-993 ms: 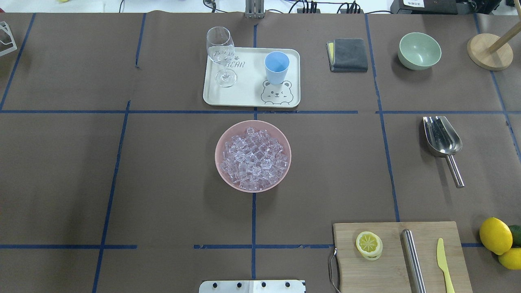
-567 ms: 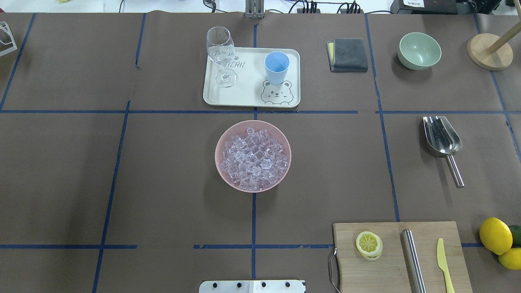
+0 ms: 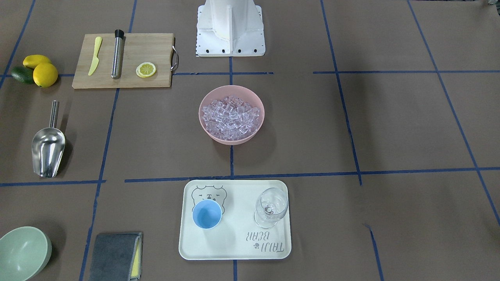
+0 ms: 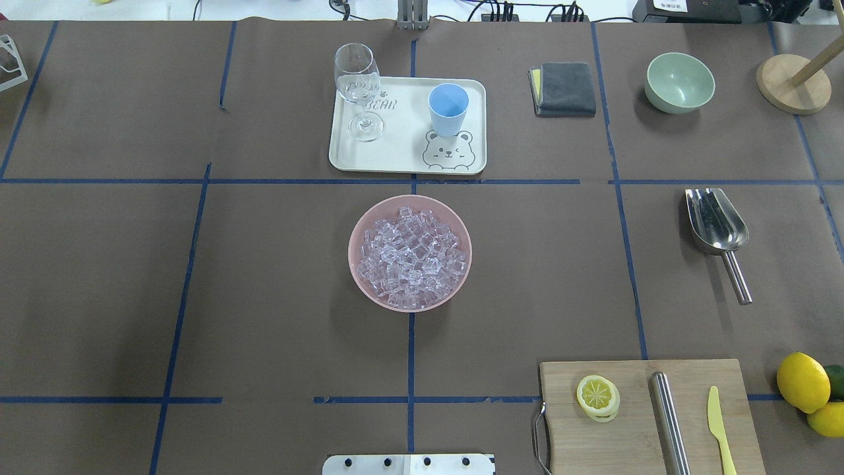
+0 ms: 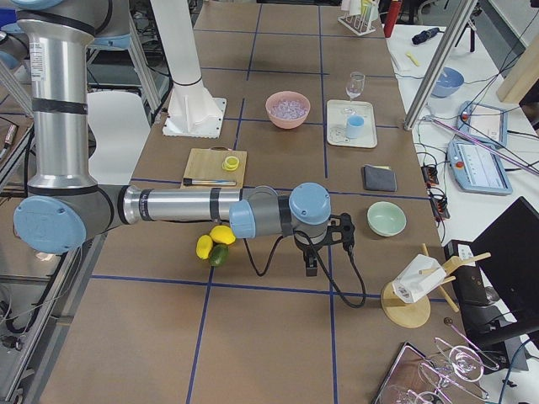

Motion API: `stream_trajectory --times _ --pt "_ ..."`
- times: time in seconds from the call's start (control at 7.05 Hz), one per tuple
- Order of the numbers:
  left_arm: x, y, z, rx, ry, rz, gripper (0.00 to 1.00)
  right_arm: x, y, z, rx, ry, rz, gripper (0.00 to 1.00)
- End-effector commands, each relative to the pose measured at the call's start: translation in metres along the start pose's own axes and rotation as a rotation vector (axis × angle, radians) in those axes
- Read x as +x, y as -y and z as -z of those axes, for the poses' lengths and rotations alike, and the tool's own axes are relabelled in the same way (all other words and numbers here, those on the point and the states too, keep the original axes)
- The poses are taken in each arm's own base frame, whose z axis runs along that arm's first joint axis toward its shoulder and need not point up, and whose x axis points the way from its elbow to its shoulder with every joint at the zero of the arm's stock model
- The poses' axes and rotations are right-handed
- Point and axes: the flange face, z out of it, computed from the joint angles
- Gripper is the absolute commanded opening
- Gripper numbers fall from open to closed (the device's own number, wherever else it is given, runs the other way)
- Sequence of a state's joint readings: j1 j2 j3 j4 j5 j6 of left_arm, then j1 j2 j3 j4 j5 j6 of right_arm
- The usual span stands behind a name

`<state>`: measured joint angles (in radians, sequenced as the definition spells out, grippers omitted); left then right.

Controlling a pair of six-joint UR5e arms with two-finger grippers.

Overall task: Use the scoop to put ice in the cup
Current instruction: 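Move the right gripper down toward the metal scoop handle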

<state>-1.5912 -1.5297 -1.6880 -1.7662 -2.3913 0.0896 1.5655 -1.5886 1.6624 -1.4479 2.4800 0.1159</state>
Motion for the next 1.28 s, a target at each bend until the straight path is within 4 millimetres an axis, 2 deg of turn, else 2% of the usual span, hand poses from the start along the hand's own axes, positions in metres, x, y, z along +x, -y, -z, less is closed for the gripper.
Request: stream_trajectory --times 0.0,0.14,0.28,0.43,0.57,0.71,0.85,0.99,1.13 --pt "0.027 0.019 0.014 0.128 0.005 -0.163 1.0 -0.009 0.005 -0.005 -0.012 0.031 -0.049 1.0" --pt "0.048 0.026 0.0 0.156 -0.014 -0.25 1.0 -0.016 0.0 -0.013 -0.027 0.03 -0.043 1.0" --pt "0.068 0.031 -0.017 0.149 -0.04 -0.292 1.0 -0.026 -0.006 -0.033 -0.066 0.016 -0.058 1.0" --pt "0.084 0.04 -0.02 0.162 -0.056 -0.296 1.0 -0.041 -0.006 -0.045 -0.073 -0.01 -0.018 1.0" --pt "0.109 0.042 -0.029 0.151 -0.107 -0.338 1.0 -0.062 -0.01 -0.065 -0.07 -0.009 -0.052 1.0" --pt "0.139 0.05 -0.026 0.209 -0.137 -0.444 1.0 -0.088 -0.021 -0.084 -0.031 0.022 -0.086 1.0" --pt "0.168 0.071 -0.033 0.224 -0.158 -0.51 1.0 -0.099 -0.048 -0.107 -0.009 0.036 -0.097 1.0" --pt "0.175 0.075 -0.035 0.23 -0.161 -0.521 1.0 -0.122 -0.059 -0.125 -0.013 0.032 -0.127 1.0" --pt "0.171 0.07 -0.04 0.216 -0.171 -0.515 1.0 -0.149 -0.066 -0.14 -0.019 0.011 -0.115 1.0"
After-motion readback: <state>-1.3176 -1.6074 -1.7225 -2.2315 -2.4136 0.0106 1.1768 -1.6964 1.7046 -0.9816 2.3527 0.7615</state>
